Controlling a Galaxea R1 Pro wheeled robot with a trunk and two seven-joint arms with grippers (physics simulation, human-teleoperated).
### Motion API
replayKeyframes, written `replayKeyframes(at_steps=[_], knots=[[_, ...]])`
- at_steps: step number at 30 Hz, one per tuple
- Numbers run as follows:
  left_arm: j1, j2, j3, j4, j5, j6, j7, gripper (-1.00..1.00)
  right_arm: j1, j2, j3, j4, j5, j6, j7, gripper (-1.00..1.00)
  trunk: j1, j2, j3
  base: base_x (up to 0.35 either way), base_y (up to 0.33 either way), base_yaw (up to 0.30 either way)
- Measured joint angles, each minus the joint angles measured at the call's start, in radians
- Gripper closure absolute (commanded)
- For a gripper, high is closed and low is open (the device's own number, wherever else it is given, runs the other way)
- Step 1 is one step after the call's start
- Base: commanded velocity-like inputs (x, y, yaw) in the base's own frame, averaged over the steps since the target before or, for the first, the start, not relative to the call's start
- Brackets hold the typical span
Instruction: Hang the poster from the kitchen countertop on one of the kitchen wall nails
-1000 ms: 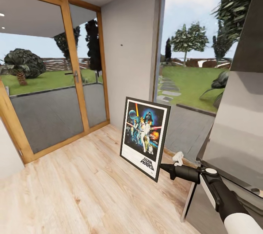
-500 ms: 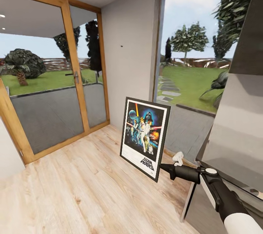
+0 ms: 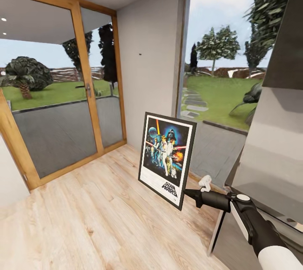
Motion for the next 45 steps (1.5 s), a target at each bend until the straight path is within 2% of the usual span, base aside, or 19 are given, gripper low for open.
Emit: replayKeyframes(at_steps=[28, 45], knots=[[0.0, 0.0, 0.0, -0.001, 0.0, 0.0, 0.0, -1.0, -0.001, 0.0, 0.0, 0.0, 0.0, 0.0, 0.001, 1.0, -0.107, 0.195, 0.086, 0.0, 0.0, 0.0], [0.0, 0.0, 0.001, -0.001, 0.0, 0.0, 0.0, -1.0, -0.001, 0.0, 0.0, 0.0, 0.0, 0.0, 0.001, 1.0, -0.107, 0.195, 0.086, 0.0, 0.0, 0.0]])
